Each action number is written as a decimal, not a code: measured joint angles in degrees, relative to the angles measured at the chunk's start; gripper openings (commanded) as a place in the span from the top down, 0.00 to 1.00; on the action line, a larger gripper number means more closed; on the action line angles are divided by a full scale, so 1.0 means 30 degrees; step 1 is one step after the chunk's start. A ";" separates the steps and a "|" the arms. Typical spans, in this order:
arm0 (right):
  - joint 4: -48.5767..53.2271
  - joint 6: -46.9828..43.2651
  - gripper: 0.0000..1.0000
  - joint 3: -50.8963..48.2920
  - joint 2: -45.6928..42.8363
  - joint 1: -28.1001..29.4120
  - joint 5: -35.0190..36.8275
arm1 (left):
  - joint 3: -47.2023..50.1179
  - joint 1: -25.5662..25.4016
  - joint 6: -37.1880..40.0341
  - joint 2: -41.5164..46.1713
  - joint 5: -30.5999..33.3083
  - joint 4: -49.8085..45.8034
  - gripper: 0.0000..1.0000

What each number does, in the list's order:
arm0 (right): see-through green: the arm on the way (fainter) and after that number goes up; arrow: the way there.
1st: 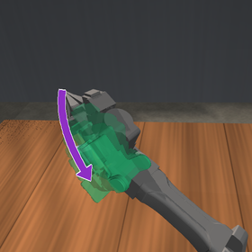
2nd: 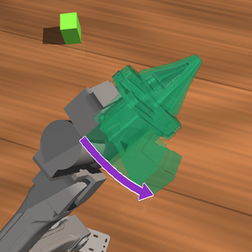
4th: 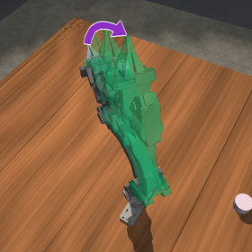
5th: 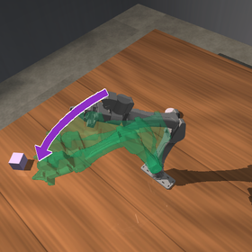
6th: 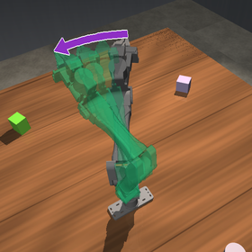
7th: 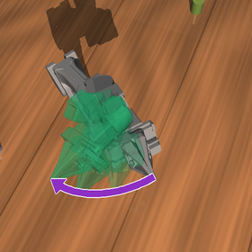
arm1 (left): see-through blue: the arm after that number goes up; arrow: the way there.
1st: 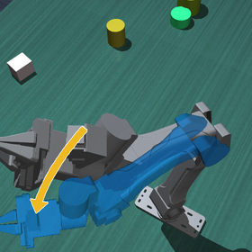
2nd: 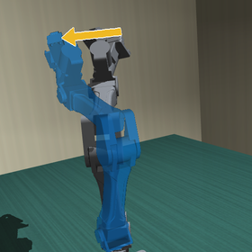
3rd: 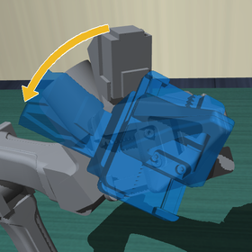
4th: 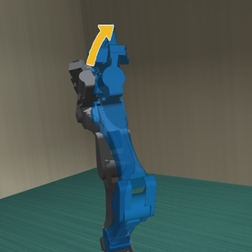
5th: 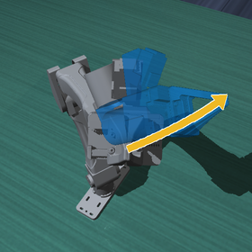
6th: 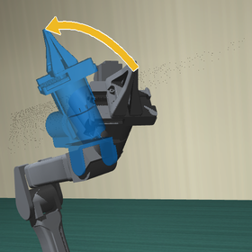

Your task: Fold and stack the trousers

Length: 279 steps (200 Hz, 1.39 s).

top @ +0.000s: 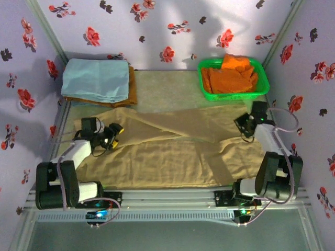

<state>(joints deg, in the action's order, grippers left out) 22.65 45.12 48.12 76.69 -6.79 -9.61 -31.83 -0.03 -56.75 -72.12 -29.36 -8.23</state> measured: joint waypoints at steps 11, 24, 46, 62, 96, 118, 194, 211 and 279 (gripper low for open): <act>-0.0175 -0.0036 1.00 0.0794 0.0240 0.1829 0.0124 | -0.0969 -0.0896 0.0109 0.0240 0.0750 -0.0619 0.28; -0.0459 -0.0044 1.00 0.1683 0.1129 0.3672 0.0262 | -0.2033 -0.2229 0.0117 0.0255 0.1661 -0.0918 0.28; -0.0882 -0.0044 1.00 0.2681 0.3614 0.4947 0.0357 | -0.3009 -0.4233 -0.0051 -0.0933 0.2849 -0.0430 0.30; -0.0954 -0.0146 1.00 0.3169 0.5523 0.5107 0.0430 | -0.2812 -0.4852 -0.0452 -0.2361 0.3330 0.0517 0.31; -0.0736 -0.0707 1.00 0.4116 0.8204 0.4911 0.0947 | -0.1851 -0.4721 -0.1137 -0.4590 0.4160 0.1763 0.31; -0.0605 -0.0685 1.00 0.4320 0.8859 0.4182 0.1144 | -0.1384 -0.4240 -0.1443 -0.4444 0.4226 0.2783 0.31; -0.1180 -0.0022 1.00 0.5034 1.0003 0.1049 -0.0656 | -0.0255 -0.1297 -0.0430 -0.2113 0.4291 0.0408 0.31; -0.1195 0.0029 1.00 0.5311 1.0244 0.0918 -0.1027 | -0.0342 -0.0962 0.0066 -0.2076 0.4095 -0.0175 0.28; -0.0291 -0.0393 0.73 0.3453 0.5996 0.1224 -0.1370 | -0.3417 -0.1042 0.1464 -0.0350 0.3745 -0.3235 0.25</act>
<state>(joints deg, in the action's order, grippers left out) 21.78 43.94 58.48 94.67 -3.11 -13.72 -42.09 -3.16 -52.36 -73.17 -18.13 -17.93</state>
